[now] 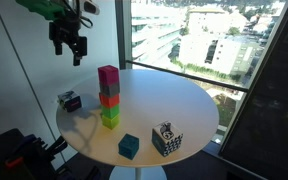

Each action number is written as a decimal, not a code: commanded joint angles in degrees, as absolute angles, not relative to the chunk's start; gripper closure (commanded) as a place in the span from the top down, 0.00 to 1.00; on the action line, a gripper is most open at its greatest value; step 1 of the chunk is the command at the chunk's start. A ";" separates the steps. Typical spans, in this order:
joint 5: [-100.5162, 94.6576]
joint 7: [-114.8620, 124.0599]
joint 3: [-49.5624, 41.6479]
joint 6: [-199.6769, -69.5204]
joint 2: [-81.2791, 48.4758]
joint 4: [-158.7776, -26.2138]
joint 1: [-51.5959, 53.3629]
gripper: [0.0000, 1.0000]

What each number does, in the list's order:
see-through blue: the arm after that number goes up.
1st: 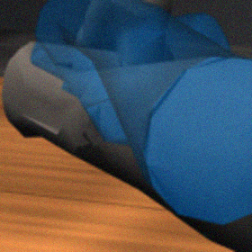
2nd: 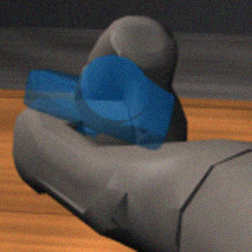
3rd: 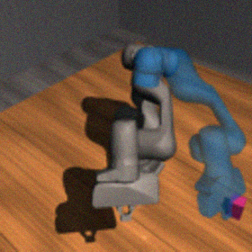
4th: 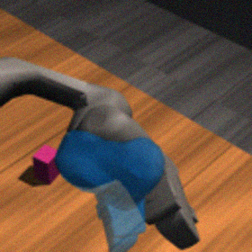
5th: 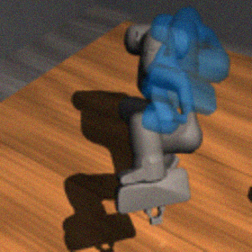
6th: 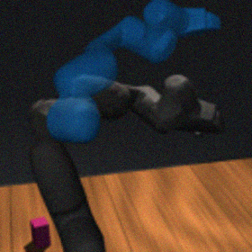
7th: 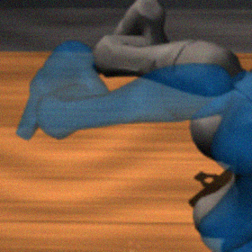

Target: Put the blue block on top of the pink block

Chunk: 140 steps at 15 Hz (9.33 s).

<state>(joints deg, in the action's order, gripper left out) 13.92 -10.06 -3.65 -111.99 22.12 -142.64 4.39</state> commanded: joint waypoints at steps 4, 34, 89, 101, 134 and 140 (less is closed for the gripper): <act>10.33 -11.39 -4.57 -112.16 23.21 -141.75 0.42 1.00; -3.39 -10.51 -13.11 -132.35 16.31 -144.46 -11.73 1.00; -0.88 -32.41 -13.25 -156.71 -7.44 -149.20 -13.27 1.00; -1.22 -32.32 -11.63 -160.83 -13.20 -148.73 -15.16 0.77; -5.81 -25.02 -11.92 -131.10 6.51 -140.60 -11.27 0.31; -4.56 -25.74 -12.47 -129.57 8.28 -139.37 -11.08 0.31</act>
